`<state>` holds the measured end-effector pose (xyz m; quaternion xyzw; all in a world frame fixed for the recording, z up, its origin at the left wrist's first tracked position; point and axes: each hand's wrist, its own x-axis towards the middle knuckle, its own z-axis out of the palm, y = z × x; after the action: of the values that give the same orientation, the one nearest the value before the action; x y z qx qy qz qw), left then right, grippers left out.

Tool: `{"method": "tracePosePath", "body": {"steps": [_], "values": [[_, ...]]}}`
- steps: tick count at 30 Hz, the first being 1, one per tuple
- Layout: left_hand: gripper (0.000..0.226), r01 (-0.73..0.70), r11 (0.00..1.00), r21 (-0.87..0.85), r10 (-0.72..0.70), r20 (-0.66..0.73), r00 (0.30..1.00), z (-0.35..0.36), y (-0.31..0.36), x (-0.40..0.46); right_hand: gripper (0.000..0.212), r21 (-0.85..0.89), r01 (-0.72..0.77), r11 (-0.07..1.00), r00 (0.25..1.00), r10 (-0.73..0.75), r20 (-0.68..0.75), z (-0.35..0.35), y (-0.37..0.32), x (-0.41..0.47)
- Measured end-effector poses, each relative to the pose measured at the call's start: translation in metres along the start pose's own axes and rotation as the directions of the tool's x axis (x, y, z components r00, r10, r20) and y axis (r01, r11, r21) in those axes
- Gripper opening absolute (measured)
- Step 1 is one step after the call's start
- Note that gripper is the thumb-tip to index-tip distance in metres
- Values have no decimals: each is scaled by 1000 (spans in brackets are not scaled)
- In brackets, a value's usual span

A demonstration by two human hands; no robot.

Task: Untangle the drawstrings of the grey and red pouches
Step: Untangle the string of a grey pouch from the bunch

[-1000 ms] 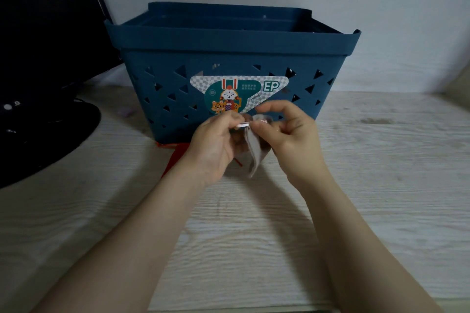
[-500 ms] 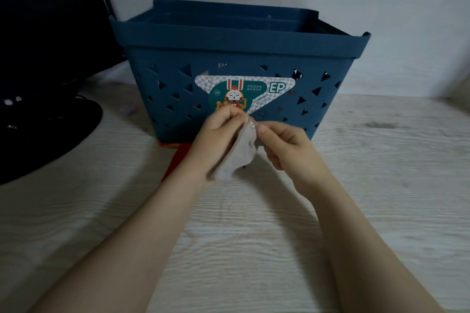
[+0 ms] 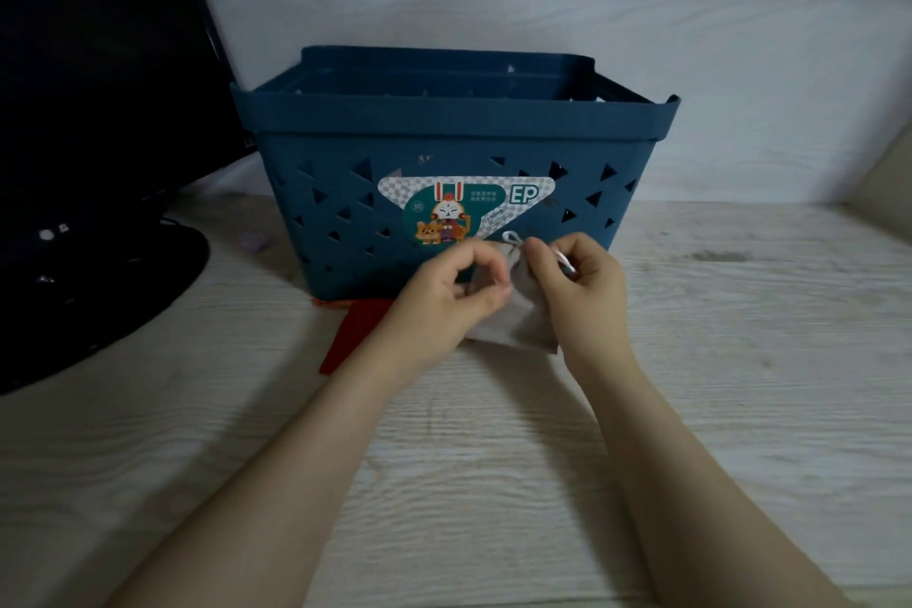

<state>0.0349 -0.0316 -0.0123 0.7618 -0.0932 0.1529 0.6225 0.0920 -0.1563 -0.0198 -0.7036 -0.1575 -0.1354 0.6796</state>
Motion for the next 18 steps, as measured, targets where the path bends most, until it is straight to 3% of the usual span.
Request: {"method": "tracePosePath", "body": {"steps": [3,6,9,15,18], "values": [[24,-117,989,93,112,57,992,-5,-1,1,31,47,-48,998,998,49,-26,5,-8,2],[25,-152,984,96,162,-107,981,-11,11,4,27,79,-18,997,998,13,69,3,-35,5],[31,-192,974,121,221,-319,921,-22,28,12,21,45,33,998,977,-41,208,-5,-60,11],[29,-245,940,236,326,-420,847,-37,85,48,19,-2,13,1000,971,-12,237,-5,-79,28],[34,-167,947,276,273,-407,872,-43,113,74,19,8,1,1000,975,-2,221,-1,-89,41]]}}
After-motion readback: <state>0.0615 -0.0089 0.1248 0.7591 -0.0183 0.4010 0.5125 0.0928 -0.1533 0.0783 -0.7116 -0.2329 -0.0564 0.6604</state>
